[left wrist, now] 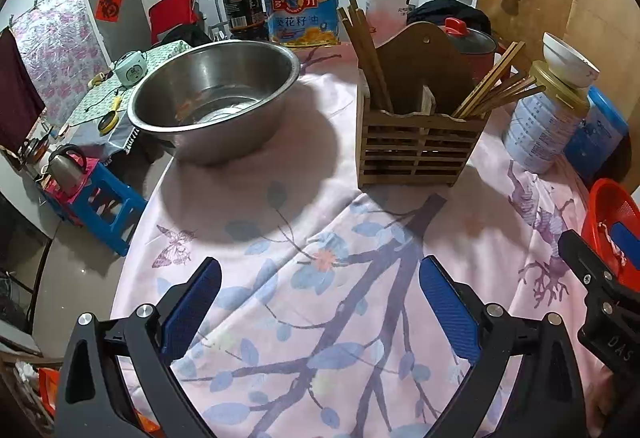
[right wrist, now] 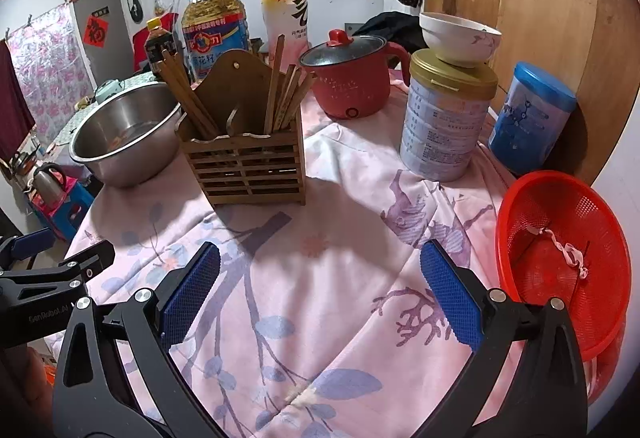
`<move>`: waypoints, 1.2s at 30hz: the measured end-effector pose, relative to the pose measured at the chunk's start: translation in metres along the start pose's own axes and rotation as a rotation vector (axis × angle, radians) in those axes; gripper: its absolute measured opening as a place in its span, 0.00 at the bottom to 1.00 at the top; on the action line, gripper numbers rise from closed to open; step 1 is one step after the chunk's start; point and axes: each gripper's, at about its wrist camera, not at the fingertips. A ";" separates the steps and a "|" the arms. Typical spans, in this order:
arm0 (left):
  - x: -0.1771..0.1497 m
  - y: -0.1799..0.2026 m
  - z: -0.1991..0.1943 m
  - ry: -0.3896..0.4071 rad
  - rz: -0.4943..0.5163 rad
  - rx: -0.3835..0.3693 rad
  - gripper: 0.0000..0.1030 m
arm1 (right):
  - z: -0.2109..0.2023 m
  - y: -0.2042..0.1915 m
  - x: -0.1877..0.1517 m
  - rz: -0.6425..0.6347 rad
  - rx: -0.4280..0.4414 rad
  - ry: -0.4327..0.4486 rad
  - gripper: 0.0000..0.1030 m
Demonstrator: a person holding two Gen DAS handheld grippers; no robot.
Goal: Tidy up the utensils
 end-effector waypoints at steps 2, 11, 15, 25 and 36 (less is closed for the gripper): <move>0.001 -0.001 0.002 -0.001 -0.002 -0.010 0.94 | 0.001 0.000 0.000 0.004 -0.006 -0.002 0.94; 0.006 -0.001 0.006 0.009 0.002 -0.025 0.94 | 0.005 -0.001 0.001 0.004 -0.020 -0.009 0.94; 0.008 0.000 0.008 0.014 0.002 -0.028 0.94 | 0.006 -0.002 0.002 0.001 -0.027 -0.005 0.94; 0.010 0.003 0.007 0.032 0.009 -0.047 0.94 | 0.010 -0.001 0.004 -0.003 -0.033 -0.011 0.94; 0.011 0.000 0.006 0.043 -0.011 -0.049 0.94 | 0.011 -0.002 0.004 -0.005 -0.033 -0.012 0.94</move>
Point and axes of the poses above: each gripper's, at about its wrist camera, not at the fingertips, and z roughly the way its jaws point, y to its right, x to its top, and after that the axes turned 15 degrees about x, right-handed
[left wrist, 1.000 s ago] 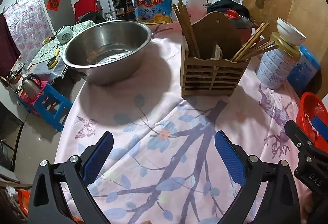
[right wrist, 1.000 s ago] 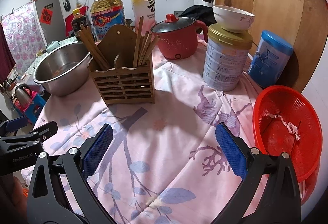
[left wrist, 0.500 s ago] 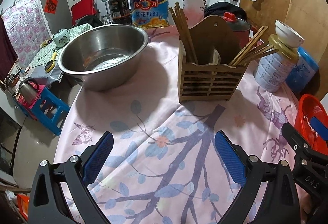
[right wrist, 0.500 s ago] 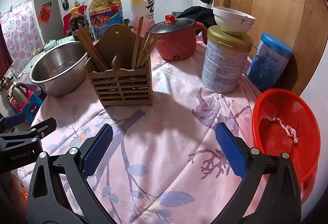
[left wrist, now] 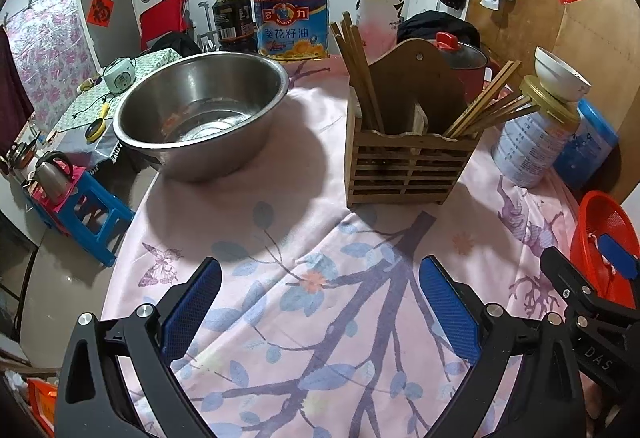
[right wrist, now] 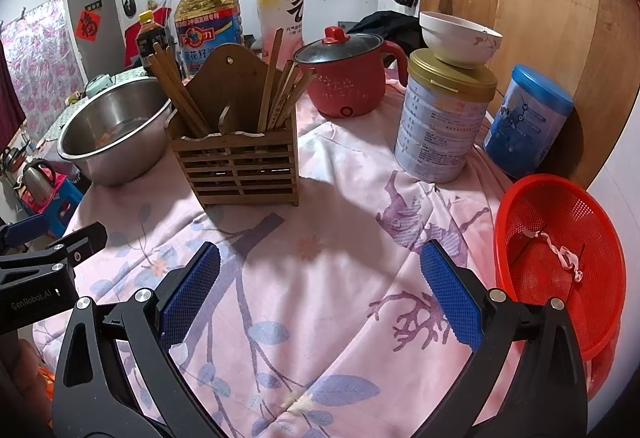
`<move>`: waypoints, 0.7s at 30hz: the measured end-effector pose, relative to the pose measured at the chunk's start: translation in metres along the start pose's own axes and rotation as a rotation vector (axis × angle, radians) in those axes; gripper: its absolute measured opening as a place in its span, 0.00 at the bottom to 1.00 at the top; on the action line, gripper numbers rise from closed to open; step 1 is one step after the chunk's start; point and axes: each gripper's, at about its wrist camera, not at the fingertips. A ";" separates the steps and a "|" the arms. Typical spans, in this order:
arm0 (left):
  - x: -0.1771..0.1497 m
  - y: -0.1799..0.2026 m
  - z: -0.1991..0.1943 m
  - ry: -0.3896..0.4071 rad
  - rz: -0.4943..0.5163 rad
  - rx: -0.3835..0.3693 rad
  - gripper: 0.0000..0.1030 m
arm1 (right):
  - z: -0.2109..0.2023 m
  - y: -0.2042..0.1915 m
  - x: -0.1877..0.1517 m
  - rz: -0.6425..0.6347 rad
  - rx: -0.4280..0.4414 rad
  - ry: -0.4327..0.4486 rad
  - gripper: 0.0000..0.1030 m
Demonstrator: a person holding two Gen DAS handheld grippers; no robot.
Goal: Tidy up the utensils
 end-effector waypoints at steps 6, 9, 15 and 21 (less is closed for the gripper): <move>0.000 0.001 -0.001 0.004 0.007 0.001 0.94 | 0.000 -0.001 0.001 -0.001 -0.001 0.002 0.94; 0.000 0.001 -0.001 0.004 0.007 0.002 0.94 | -0.001 -0.001 0.001 -0.002 -0.001 0.002 0.94; 0.000 0.002 -0.001 0.005 0.007 0.001 0.94 | -0.001 -0.001 0.001 -0.001 -0.001 0.003 0.94; -0.001 0.002 -0.003 0.010 0.014 0.005 0.94 | -0.001 -0.001 0.000 -0.002 -0.001 0.003 0.94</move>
Point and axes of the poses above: each gripper's, at about its wrist camera, not at the fingertips, and z roughly the way its jaws point, y to its right, x to its top, and after that the axes turned 15 degrees about x, right-handed
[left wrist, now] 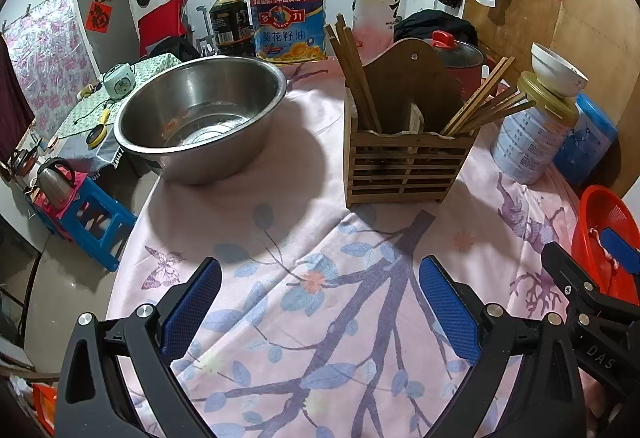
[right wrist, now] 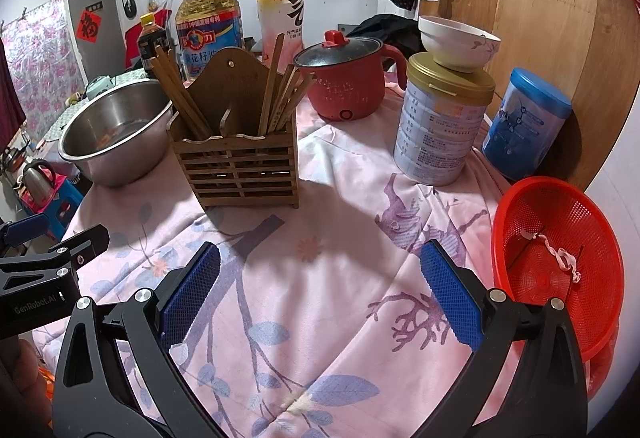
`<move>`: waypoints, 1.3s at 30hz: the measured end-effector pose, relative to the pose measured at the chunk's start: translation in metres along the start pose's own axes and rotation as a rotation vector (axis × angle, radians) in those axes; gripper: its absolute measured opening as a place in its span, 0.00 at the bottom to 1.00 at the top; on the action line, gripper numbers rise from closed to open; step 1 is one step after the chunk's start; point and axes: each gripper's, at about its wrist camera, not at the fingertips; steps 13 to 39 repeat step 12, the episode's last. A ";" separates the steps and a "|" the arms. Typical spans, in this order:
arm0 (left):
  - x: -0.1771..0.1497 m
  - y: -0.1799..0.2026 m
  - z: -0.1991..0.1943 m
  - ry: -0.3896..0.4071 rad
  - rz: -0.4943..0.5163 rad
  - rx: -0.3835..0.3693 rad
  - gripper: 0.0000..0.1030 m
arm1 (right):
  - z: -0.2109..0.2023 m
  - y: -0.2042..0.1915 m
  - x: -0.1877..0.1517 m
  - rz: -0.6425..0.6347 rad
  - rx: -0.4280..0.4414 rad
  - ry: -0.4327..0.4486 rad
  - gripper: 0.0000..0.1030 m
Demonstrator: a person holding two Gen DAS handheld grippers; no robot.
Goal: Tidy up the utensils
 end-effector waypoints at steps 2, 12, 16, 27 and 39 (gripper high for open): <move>0.000 0.000 -0.001 0.000 0.003 0.001 0.94 | 0.000 0.000 0.002 0.000 0.001 0.001 0.94; -0.001 0.001 0.001 -0.006 0.021 0.021 0.94 | -0.001 -0.001 0.001 0.001 0.000 -0.001 0.94; -0.001 0.001 0.001 -0.006 0.021 0.021 0.94 | -0.001 -0.001 0.001 0.001 0.000 -0.001 0.94; -0.001 0.001 0.001 -0.006 0.021 0.021 0.94 | -0.001 -0.001 0.001 0.001 0.000 -0.001 0.94; -0.001 0.001 0.001 -0.006 0.021 0.021 0.94 | -0.001 -0.001 0.001 0.001 0.000 -0.001 0.94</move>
Point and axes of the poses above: each gripper's, at about its wrist camera, not at the fingertips, and z roughly the way its jaws point, y to its right, x to its top, and after that the axes turned 15 degrees about x, right-handed
